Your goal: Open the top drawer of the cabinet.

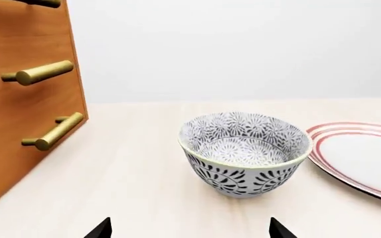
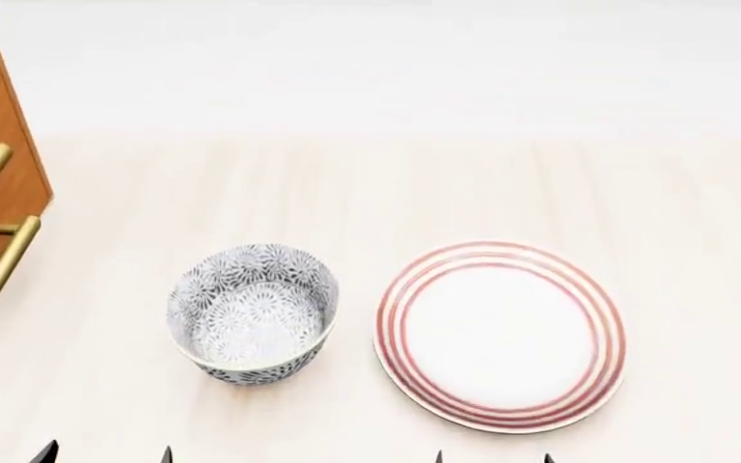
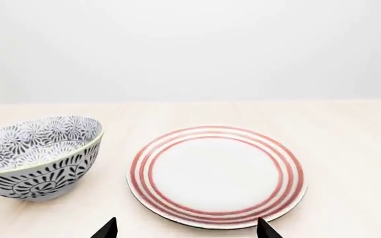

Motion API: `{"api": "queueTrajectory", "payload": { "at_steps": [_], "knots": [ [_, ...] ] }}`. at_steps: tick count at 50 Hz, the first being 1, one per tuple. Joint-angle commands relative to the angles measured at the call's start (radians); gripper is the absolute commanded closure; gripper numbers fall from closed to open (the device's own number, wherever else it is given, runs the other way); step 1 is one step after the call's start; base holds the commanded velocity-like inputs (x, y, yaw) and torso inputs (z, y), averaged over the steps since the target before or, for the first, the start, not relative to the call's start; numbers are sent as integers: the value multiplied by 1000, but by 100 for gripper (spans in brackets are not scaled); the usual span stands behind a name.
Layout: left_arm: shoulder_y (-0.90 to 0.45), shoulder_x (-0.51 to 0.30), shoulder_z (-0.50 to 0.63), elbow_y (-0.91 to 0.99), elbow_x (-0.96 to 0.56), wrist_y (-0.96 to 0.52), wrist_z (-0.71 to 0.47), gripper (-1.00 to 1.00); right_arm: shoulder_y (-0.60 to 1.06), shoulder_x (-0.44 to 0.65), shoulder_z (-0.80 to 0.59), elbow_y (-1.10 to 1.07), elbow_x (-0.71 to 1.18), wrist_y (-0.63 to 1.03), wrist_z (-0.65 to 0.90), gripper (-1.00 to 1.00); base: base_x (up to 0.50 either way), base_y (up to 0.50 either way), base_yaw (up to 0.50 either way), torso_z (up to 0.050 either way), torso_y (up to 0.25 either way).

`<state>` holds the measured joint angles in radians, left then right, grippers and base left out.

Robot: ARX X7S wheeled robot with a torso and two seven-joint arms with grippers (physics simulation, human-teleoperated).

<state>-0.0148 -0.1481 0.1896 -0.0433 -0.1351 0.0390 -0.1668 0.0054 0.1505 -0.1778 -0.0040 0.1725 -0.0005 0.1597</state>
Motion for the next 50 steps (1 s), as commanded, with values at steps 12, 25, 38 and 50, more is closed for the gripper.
{"api": "queueTrajectory", "payload": {
  "at_steps": [12,25,38,50],
  "knots": [
    [6,2,-2,11,-1,4,8,-100,-2,-4,-1,8,-7,-17,-9,-100,500,0,0,0,0],
    [2,-4,9,2,-7,11,1,-100,-1,4,-9,9,1,-23,-1,-100,500,0,0,0,1],
    [1,-11,17,3,-13,12,-7,-100,-7,14,-21,-7,10,-41,-3,-100,60,217,0,0,0],
    [-1,-17,22,9,-21,6,-17,-100,-2,18,-26,0,20,-39,4,-100,0,500,0,0,0]
  ]
}}
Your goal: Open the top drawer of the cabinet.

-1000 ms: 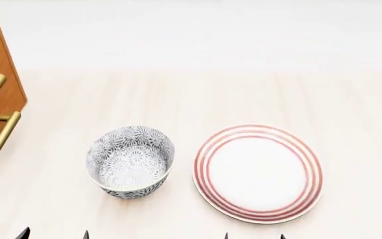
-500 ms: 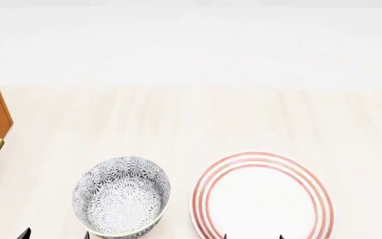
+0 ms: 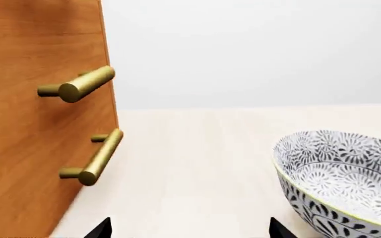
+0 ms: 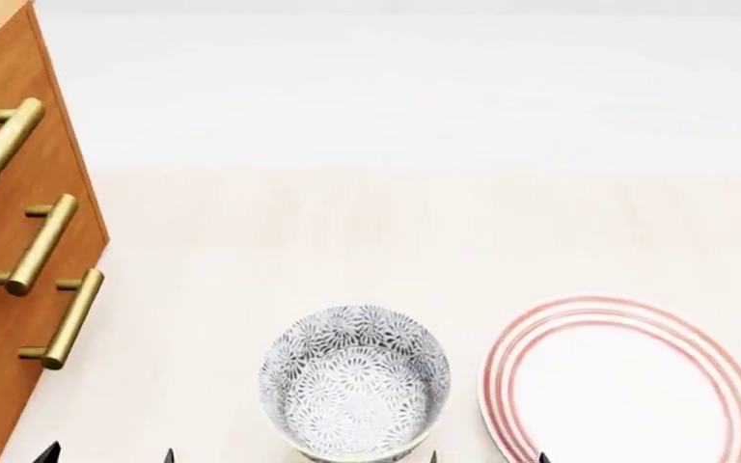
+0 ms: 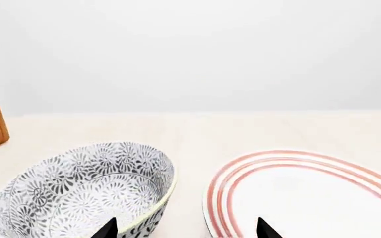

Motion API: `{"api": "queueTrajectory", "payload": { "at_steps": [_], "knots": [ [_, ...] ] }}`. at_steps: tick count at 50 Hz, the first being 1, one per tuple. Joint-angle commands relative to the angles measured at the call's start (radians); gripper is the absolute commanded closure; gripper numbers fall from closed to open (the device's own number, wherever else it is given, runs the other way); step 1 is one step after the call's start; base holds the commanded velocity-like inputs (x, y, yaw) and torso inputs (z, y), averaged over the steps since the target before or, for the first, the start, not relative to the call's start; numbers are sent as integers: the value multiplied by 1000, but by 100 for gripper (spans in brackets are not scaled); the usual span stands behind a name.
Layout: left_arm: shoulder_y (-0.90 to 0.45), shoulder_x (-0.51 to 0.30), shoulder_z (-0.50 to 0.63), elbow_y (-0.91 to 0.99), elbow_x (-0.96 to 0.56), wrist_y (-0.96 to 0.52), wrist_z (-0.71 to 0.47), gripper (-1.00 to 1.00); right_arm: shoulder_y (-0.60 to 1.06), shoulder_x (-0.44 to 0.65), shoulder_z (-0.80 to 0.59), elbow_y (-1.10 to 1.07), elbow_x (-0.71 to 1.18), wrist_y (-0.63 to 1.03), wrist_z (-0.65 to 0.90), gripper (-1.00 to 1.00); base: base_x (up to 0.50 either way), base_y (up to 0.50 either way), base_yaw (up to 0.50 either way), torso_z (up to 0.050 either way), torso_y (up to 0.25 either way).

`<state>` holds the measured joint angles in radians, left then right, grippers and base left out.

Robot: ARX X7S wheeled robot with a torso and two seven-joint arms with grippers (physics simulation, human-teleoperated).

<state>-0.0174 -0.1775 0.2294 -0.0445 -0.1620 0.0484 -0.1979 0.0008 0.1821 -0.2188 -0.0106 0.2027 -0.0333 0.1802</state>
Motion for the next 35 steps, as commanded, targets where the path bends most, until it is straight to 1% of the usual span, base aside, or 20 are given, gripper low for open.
{"api": "queueTrajectory", "payload": {
  "at_steps": [1,6,21,24,27,29,30,31,32,34,35],
  "knots": [
    [1,12,-18,9,6,-2,13,-100,3,-13,14,5,-10,-5,-16,-100,0,500,0,0,0],
    [1,10,-14,11,3,-4,10,-100,3,-11,10,5,-8,-6,-15,-100,0,422,0,0,0],
    [-10,4,-12,1,-5,-16,-5,-100,1,-3,0,3,0,-6,-9,-100,0,0,0,0,0],
    [-41,-4,6,-6,62,-87,-52,-100,1,-2,-2,2,2,-5,-7,-100,0,0,0,0,0],
    [-80,-33,84,15,178,-200,-66,-100,4,-2,-4,9,3,-9,-7,-100,0,0,0,0,0],
    [-114,-43,107,51,242,-290,-85,-100,4,-2,-4,13,5,-11,-7,-100,0,0,0,0,0],
    [-122,-44,107,60,240,-310,-79,-100,4,-1,-5,11,6,-10,-6,-100,0,0,0,0,0],
    [-149,-52,126,94,279,-382,-76,-100,4,-1,-5,9,8,-6,-5,-100,0,0,0,0,0],
    [-159,-58,128,106,286,-371,-77,-100,5,-1,-5,13,9,-9,-5,-100,0,0,0,0,0],
    [-180,-61,137,127,303,-419,-72,-100,5,0,-6,12,10,-8,-5,-100,0,0,0,0,0],
    [-214,-76,176,128,367,-450,-75,-100,5,0,-6,11,13,-6,-5,-100,0,0,0,0,0]
  ]
}}
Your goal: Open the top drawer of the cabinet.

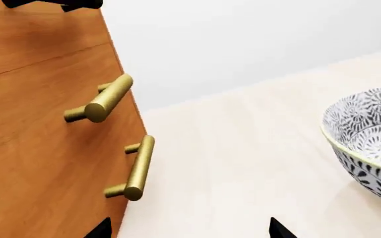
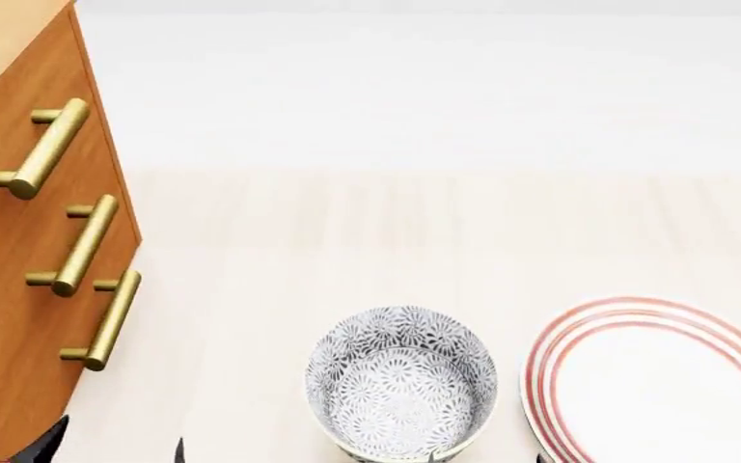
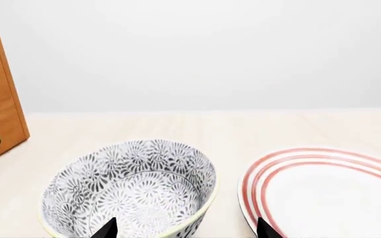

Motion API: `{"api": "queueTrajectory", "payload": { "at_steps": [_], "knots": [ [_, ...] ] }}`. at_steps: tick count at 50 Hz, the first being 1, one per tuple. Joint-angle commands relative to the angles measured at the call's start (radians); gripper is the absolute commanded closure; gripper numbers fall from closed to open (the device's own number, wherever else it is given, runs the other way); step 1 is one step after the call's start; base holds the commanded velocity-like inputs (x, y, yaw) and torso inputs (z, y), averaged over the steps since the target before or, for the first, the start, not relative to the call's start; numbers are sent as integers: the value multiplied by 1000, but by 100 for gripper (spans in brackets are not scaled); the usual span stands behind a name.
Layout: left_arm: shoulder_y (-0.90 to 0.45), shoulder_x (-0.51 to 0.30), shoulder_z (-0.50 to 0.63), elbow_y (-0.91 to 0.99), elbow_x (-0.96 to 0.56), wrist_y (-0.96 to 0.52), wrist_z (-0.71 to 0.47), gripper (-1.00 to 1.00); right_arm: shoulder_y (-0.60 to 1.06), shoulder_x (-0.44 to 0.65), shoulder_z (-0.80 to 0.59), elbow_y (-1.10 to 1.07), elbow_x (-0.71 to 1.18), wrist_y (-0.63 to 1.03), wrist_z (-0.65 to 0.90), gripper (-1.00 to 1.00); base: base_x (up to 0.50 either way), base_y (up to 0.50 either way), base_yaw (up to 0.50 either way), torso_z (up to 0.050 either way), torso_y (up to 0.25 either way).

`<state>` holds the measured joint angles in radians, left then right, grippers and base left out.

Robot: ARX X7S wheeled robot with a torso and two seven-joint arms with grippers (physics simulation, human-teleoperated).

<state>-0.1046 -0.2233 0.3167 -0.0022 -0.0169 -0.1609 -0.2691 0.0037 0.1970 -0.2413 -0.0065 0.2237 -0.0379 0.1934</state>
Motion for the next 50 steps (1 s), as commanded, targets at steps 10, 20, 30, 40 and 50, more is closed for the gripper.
{"api": "queueTrajectory", "payload": {
  "at_steps": [10,20,30,40,50],
  "knots": [
    [-276,-69,282,66,490,-378,15,-100,4,-11,15,12,6,-1,-17,-100,0,0,0,0,0],
    [-366,-74,320,20,548,-409,42,-100,5,-8,12,19,15,-5,-15,-100,0,0,0,0,0],
    [-414,-97,357,10,604,-455,78,-100,8,-4,11,15,21,-2,-7,-100,0,0,0,0,0],
    [-438,-136,396,50,669,-500,125,-100,11,-3,9,16,30,1,0,-100,0,0,0,0,0],
    [-454,-172,411,103,711,-530,163,-100,10,1,3,15,33,1,4,-100,0,0,0,0,0]
  ]
}}
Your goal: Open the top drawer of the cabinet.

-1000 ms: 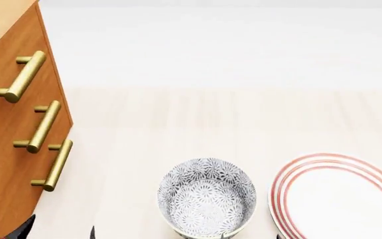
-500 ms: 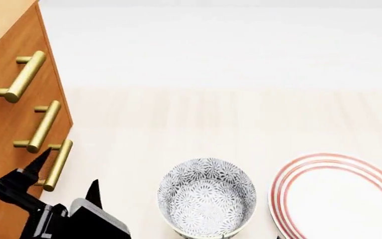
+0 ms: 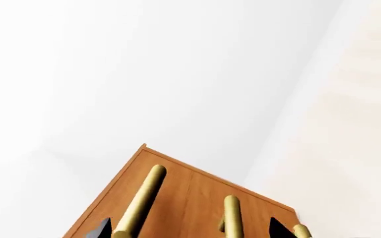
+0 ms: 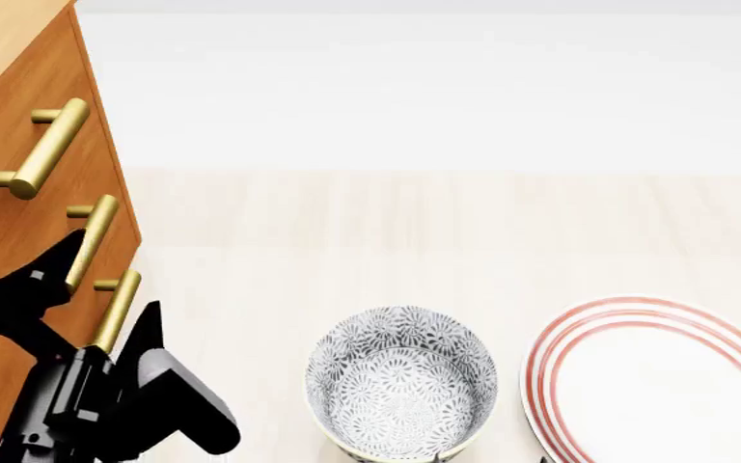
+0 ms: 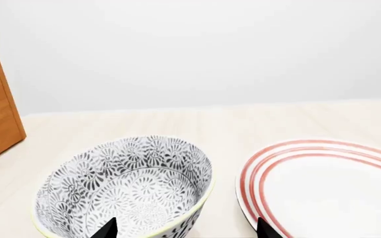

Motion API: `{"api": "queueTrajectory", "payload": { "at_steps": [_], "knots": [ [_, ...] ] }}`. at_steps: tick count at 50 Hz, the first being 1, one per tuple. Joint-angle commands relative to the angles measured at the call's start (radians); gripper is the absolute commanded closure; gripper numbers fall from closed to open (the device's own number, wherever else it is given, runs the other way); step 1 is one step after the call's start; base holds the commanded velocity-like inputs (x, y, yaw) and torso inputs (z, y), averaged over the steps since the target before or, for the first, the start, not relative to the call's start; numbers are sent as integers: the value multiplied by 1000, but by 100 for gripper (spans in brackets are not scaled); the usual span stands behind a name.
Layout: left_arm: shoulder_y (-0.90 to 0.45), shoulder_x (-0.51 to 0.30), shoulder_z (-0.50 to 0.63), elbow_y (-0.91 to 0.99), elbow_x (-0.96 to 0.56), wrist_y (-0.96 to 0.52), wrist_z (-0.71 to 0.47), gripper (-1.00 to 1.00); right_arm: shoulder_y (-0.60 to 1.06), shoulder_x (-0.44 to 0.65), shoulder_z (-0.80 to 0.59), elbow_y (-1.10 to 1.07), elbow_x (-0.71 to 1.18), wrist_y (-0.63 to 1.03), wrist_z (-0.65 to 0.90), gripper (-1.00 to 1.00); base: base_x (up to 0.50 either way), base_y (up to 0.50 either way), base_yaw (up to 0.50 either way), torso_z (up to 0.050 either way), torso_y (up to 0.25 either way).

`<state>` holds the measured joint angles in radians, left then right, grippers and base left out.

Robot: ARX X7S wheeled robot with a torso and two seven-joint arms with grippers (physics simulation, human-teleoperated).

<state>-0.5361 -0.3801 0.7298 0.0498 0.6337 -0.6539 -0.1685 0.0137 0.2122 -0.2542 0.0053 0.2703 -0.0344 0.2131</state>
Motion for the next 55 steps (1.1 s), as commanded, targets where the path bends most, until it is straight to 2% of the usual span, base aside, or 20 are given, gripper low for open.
{"api": "queueTrajectory", "payload": {
  "at_steps": [1,12,19,37,55],
  "knots": [
    [-24,-14,-7,54,57,-36,61,-100,0,-14,15,3,-13,-2,-16,-100,0,0,0,0,0],
    [-71,-25,-39,106,49,-56,99,-100,1,-10,8,7,-10,-3,-13,-100,0,0,0,0,0],
    [-88,-8,-97,123,-15,-58,118,-100,1,-8,4,7,-8,-3,-10,-100,0,0,0,0,0],
    [-139,-25,-67,116,10,-72,166,-100,-1,-1,-6,7,-3,-3,-4,-100,0,0,0,0,0],
    [-229,-22,-50,-21,-1,-27,170,-100,6,2,-10,19,7,-4,4,-100,0,0,0,0,0]
  ]
}}
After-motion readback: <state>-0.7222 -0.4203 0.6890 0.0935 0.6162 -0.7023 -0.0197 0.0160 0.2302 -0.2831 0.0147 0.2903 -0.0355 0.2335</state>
